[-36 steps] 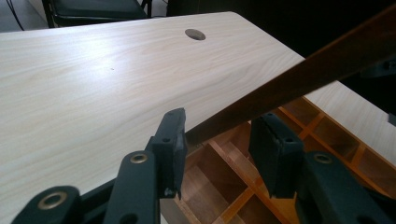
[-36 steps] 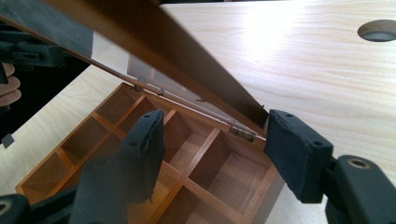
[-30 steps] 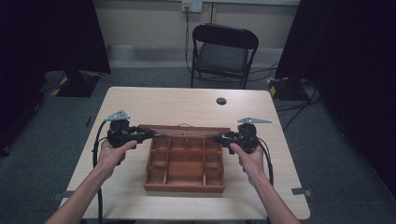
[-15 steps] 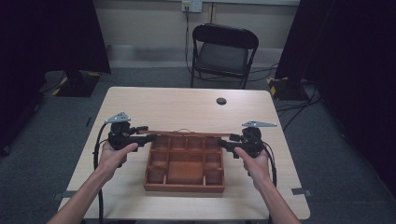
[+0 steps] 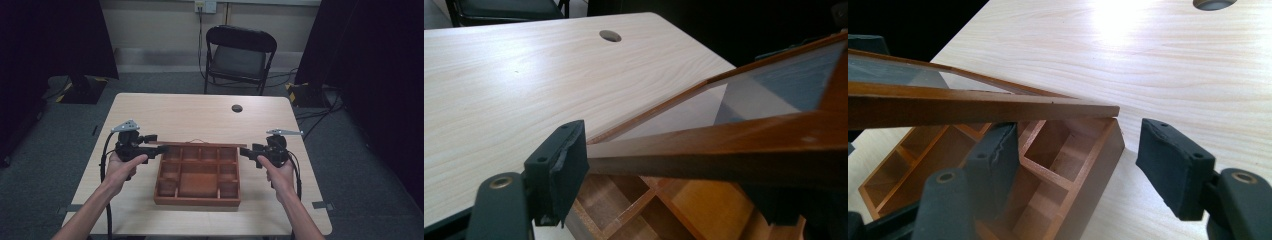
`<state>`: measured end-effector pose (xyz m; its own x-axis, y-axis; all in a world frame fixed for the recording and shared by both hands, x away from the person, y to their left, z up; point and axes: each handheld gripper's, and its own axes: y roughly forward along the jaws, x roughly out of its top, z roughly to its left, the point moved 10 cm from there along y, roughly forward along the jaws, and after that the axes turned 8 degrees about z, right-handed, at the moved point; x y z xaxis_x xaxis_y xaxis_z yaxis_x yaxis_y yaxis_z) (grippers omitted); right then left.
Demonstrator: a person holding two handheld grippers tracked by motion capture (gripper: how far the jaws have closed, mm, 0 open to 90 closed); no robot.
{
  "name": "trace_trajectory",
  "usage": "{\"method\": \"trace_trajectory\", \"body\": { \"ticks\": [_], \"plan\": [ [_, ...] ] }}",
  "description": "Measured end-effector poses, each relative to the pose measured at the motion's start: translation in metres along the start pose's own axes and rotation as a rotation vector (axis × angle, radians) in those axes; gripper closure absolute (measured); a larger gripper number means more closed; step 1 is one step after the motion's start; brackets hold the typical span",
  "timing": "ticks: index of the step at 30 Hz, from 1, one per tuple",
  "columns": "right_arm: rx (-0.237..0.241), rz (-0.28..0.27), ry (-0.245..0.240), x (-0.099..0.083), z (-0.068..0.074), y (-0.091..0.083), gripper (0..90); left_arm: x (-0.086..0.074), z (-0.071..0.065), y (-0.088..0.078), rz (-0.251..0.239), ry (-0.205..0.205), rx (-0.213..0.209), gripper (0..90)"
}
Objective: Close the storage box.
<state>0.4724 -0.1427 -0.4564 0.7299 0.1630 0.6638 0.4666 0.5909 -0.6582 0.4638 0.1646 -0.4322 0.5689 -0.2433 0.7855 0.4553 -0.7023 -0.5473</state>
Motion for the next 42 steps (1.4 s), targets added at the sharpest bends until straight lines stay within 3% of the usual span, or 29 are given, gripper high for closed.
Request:
{"method": "trace_trajectory", "body": {
  "ticks": [4, 8, 13, 19, 22, 24, 25, 26, 27, 31, 33, 34, 35, 38, 42],
  "plan": [
    [-0.005, 0.011, -0.018, 0.000, 0.000, -0.003, 34.0, 0.000, 0.001, -0.003, -0.007, -0.002, 0.009, 22.0],
    [-0.033, 0.006, -0.002, -0.001, -0.008, -0.009, 34.4, -0.001, 0.000, -0.003, -0.004, 0.003, 0.010, 21.9],
    [-0.073, -0.012, -0.030, 0.007, -0.006, -0.020, 34.9, -0.008, -0.003, -0.004, 0.018, 0.019, 0.016, 20.3],
    [-0.034, -0.023, -0.063, 0.023, 0.010, -0.026, 33.3, -0.014, -0.006, 0.000, 0.045, 0.028, 0.018, 17.4],
    [0.020, -0.039, -0.099, 0.034, 0.029, -0.028, 35.5, -0.017, -0.008, 0.002, 0.053, 0.036, 0.026, 16.5],
    [0.023, -0.045, -0.113, 0.036, 0.034, -0.029, 36.6, -0.019, -0.010, 0.003, 0.051, 0.038, 0.030, 16.5],
    [0.024, -0.048, -0.132, 0.037, 0.041, -0.030, 36.6, -0.020, -0.011, 0.003, 0.050, 0.038, 0.030, 16.6],
    [0.060, -0.039, -0.166, 0.038, 0.056, -0.031, 37.8, -0.022, -0.011, 0.003, 0.052, 0.041, 0.034, 16.6],
    [0.060, -0.039, -0.166, 0.038, 0.056, -0.031, 37.8, -0.023, -0.011, 0.004, 0.052, 0.042, 0.034, 16.6],
    [0.156, -0.023, -0.236, 0.040, 0.091, -0.034, 44.1, -0.029, -0.016, 0.007, 0.073, 0.054, 0.025, 16.7],
    [0.235, 0.003, -0.269, 0.039, 0.111, -0.033, 48.5, -0.031, -0.017, 0.008, 0.081, 0.061, 0.025, 16.8],
    [0.283, 0.031, -0.308, 0.037, 0.127, -0.029, 53.1, -0.032, -0.018, 0.008, 0.085, 0.060, 0.028, 16.6],
    [0.283, 0.031, -0.308, 0.037, 0.127, -0.029, 53.1, -0.033, -0.017, 0.008, 0.090, 0.066, 0.029, 16.6],
    [0.342, 0.071, -0.334, 0.034, 0.142, -0.020, 61.2, -0.037, -0.017, 0.008, 0.098, 0.066, 0.032, 16.3],
    [0.364, 0.082, -0.335, 0.034, 0.151, -0.008, 73.2, -0.043, -0.016, 0.009, 0.113, 0.062, 0.022, 16.0]
  ]
}}
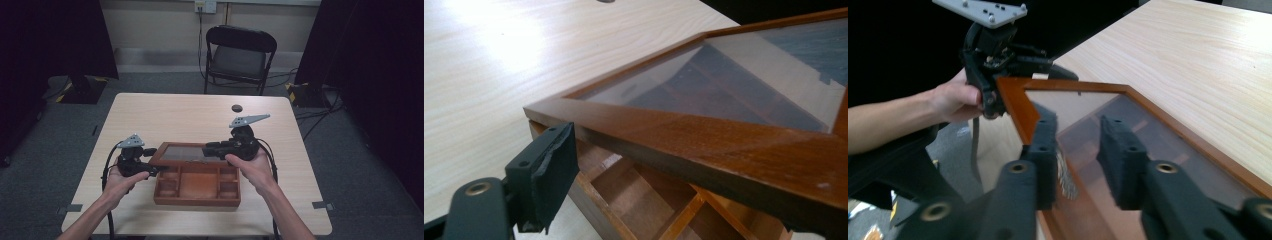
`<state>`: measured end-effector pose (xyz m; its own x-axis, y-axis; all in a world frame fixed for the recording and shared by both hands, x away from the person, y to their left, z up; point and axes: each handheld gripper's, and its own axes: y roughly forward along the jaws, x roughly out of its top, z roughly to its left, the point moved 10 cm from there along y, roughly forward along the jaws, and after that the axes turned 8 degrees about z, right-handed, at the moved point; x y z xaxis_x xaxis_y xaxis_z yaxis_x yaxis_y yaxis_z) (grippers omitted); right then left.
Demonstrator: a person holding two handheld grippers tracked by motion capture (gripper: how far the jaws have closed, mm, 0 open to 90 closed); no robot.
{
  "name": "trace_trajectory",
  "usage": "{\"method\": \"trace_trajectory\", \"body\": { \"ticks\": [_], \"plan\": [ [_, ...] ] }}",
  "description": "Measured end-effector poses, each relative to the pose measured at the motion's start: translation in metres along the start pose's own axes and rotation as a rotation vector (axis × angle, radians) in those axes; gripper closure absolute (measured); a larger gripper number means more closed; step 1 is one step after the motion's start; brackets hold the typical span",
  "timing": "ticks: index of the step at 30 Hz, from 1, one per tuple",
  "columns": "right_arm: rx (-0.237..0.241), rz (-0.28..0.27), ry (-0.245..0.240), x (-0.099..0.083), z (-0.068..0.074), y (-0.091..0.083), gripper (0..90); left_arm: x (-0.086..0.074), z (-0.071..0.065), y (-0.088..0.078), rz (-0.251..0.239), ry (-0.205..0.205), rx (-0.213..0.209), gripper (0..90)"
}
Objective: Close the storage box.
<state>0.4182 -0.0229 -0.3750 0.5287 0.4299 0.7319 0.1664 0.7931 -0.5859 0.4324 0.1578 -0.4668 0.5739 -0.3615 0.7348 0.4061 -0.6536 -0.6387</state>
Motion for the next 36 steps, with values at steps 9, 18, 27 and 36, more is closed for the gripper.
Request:
{"method": "trace_trajectory", "body": {
  "ticks": [9, 18, 27, 36],
  "plan": [
    [0.062, 0.088, -0.030, -0.012, 0.012, 0.024, 77.0, -0.002, -0.002, 0.001, -0.012, -0.005, 0.005, 17.2],
    [0.091, 0.105, -0.003, -0.015, 0.007, 0.031, 76.7, -0.002, -0.001, 0.002, -0.003, 0.009, 0.003, 17.0],
    [0.104, 0.120, -0.007, -0.018, 0.009, 0.037, 81.4, -0.007, 0.002, 0.005, 0.013, 0.005, 0.009, 17.9],
    [0.093, 0.148, -0.042, -0.024, 0.009, 0.038, 81.7, -0.014, 0.005, 0.004, 0.034, 0.007, 0.022, 18.5]
  ]
}}
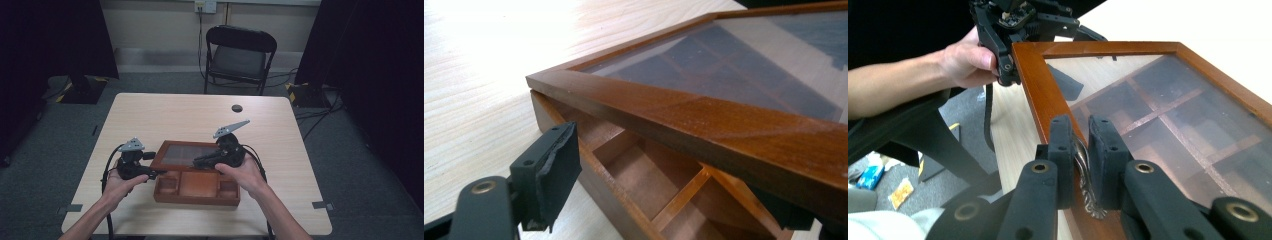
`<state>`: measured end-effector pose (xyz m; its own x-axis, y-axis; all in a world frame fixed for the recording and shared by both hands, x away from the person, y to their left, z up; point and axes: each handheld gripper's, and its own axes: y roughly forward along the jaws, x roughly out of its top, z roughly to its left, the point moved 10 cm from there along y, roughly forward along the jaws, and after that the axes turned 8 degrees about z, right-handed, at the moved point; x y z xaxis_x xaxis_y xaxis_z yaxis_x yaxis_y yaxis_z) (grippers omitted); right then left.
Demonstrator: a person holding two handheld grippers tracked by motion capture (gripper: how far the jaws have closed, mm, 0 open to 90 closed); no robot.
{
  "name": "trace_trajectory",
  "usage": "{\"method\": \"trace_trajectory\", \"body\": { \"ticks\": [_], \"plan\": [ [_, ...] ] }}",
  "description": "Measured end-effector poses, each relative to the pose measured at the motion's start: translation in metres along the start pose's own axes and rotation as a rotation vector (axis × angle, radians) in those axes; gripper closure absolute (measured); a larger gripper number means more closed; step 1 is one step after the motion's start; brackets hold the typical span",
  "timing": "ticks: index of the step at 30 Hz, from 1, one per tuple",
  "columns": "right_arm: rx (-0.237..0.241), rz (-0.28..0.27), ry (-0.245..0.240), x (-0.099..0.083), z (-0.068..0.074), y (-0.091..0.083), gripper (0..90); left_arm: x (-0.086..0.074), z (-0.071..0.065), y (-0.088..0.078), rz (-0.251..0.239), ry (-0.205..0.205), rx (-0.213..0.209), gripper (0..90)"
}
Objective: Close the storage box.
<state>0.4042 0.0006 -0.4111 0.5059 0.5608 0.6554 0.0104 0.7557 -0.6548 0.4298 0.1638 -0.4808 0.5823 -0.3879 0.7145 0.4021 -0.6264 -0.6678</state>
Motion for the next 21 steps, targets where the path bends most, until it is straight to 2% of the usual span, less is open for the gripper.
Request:
{"method": "trace_trajectory", "body": {
  "ticks": [6, 9, 14, 21],
  "plan": [
    [-0.005, 0.009, -0.002, -0.005, 0.000, 0.000, 81.7, -0.004, 0.008, 0.000, 0.002, -0.005, 0.014, 16.7],
    [-0.009, 0.018, -0.003, -0.008, 0.000, 0.003, 81.9, -0.008, 0.014, 0.003, 0.027, 0.003, 0.033, 18.2],
    [-0.012, 0.023, -0.010, -0.012, 0.000, 0.004, 81.9, -0.011, 0.029, 0.002, 0.033, -0.027, 0.058, 19.8],
    [-0.017, 0.047, -0.011, -0.021, 0.001, 0.007, 81.7, -0.012, 0.041, -0.001, 0.030, -0.057, 0.079, 20.9]
  ]
}}
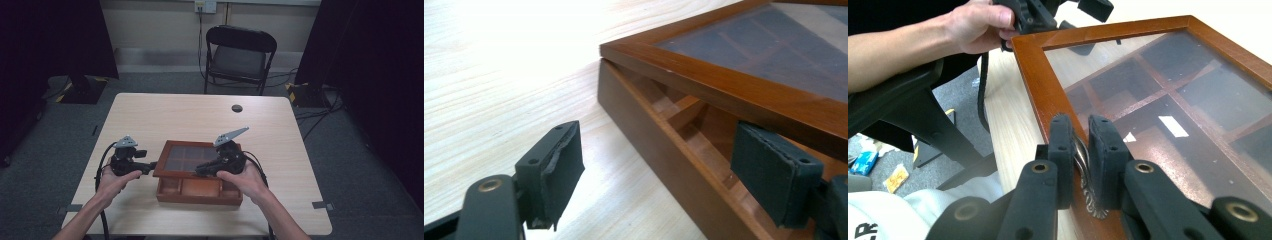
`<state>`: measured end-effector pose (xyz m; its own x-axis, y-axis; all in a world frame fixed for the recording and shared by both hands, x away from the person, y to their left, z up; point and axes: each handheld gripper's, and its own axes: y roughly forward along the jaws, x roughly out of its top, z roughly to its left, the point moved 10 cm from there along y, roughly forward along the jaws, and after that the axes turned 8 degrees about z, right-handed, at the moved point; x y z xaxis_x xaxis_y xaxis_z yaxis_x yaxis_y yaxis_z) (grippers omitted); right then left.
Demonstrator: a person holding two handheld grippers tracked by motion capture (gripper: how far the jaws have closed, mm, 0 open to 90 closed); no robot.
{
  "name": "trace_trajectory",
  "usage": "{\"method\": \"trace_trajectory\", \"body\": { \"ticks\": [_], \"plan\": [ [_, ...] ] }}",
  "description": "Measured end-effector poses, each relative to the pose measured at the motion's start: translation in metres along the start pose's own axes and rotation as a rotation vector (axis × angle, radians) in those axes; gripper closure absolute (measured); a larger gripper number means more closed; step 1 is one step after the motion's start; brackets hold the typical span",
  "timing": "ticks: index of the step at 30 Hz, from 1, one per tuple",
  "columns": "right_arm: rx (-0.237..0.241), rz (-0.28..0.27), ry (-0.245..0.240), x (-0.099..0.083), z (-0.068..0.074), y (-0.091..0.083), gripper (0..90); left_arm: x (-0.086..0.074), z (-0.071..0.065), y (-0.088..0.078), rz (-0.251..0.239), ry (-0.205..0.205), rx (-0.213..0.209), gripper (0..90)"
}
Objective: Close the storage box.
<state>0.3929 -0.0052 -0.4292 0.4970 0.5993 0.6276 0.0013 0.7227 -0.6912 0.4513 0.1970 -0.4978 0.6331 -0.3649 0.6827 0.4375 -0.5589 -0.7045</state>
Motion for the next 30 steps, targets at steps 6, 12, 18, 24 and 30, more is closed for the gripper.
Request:
{"method": "trace_trajectory", "body": {
  "ticks": [6, 12, 18, 24, 30],
  "plan": [
    [-0.003, 0.026, -0.015, -0.009, 0.001, 0.004, 81.6, 0.001, 0.005, -0.004, -0.020, -0.020, 0.010, 21.5],
    [-0.001, 0.052, -0.016, -0.019, 0.001, 0.013, 81.6, 0.000, 0.007, -0.004, -0.017, -0.016, 0.014, 21.5],
    [0.006, 0.077, -0.008, -0.030, 0.000, 0.024, 81.7, 0.001, 0.005, -0.004, -0.019, -0.022, 0.009, 21.5],
    [0.025, 0.104, 0.012, -0.039, -0.002, 0.034, 81.9, 0.001, 0.004, -0.004, -0.021, -0.018, 0.001, 21.5],
    [0.026, 0.129, 0.014, -0.044, -0.003, 0.040, 82.1, 0.001, 0.003, -0.002, -0.012, -0.017, -0.002, 21.5]
  ]
}}
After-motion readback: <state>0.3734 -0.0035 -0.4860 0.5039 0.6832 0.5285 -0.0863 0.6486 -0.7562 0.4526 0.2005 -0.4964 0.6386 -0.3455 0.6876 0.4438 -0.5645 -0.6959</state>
